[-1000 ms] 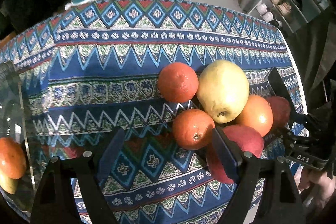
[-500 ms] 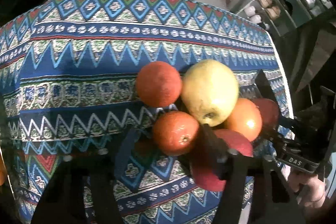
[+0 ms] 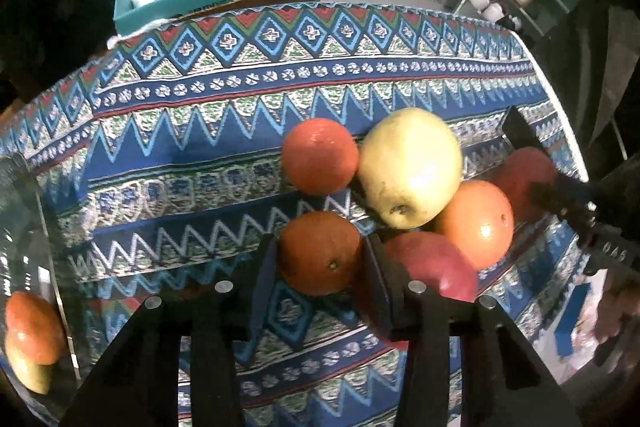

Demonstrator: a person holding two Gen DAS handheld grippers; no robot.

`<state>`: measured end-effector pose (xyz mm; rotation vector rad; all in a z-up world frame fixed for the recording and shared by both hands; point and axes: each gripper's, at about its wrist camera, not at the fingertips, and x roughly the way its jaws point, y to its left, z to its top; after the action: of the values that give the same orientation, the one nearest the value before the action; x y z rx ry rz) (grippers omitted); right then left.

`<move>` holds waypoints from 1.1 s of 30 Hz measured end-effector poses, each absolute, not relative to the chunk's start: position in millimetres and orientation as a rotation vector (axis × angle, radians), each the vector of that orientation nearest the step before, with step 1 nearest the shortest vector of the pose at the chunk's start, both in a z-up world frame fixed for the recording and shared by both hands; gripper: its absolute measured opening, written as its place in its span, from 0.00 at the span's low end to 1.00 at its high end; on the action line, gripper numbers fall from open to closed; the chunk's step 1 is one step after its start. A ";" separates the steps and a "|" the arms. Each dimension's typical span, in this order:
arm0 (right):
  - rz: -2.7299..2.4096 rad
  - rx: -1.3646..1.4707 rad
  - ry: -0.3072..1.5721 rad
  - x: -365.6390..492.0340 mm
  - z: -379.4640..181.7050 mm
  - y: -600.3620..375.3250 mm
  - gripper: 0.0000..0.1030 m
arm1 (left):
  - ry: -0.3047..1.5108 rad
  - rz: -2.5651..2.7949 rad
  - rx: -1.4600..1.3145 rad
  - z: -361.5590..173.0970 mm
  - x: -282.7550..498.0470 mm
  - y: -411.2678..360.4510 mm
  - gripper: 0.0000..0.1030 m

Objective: Organize fruits
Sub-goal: 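Close the right tool on the red apple while the left closes around an orange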

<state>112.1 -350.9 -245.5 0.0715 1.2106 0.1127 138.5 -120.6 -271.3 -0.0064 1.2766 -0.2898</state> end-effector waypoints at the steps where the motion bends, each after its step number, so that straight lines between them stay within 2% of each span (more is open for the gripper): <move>1: 0.113 0.074 1.208 112.5 -243.9 -351.0 0.62 | 1.277 -0.295 0.005 -271.2 137.1 -118.7 0.43; 6: 0.116 0.074 1.211 114.6 -244.6 -349.2 0.62 | 1.263 -0.293 0.031 -273.8 137.7 -124.5 0.49; 8: 0.119 0.090 1.213 115.5 -247.0 -350.5 0.63 | 1.269 -0.282 0.004 -276.0 139.9 -120.2 0.55; 13: 0.140 0.176 1.232 117.5 -258.5 -356.7 0.70 | 1.298 -0.296 -0.121 -287.2 145.4 -107.8 0.59; 18: 0.154 0.244 1.240 122.8 -265.6 -360.5 0.75 | 1.285 -0.317 -0.138 -288.8 143.8 -106.3 0.57; 20: 0.153 0.255 1.239 124.7 -266.9 -359.9 0.76 | 1.283 -0.336 -0.146 -288.4 143.7 -108.4 0.47; 27: 0.177 0.248 1.272 132.2 -278.3 -351.2 0.77 | 1.264 -0.336 -0.110 -285.3 141.9 -114.2 0.46; 33: 0.101 0.168 1.217 133.4 -274.4 -351.8 0.77 | 1.258 -0.333 -0.088 -284.7 141.9 -115.0 0.46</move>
<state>133.4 -351.8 -274.4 0.1684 1.2167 0.1011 141.9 -115.0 -284.7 -0.0876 1.2580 -0.3329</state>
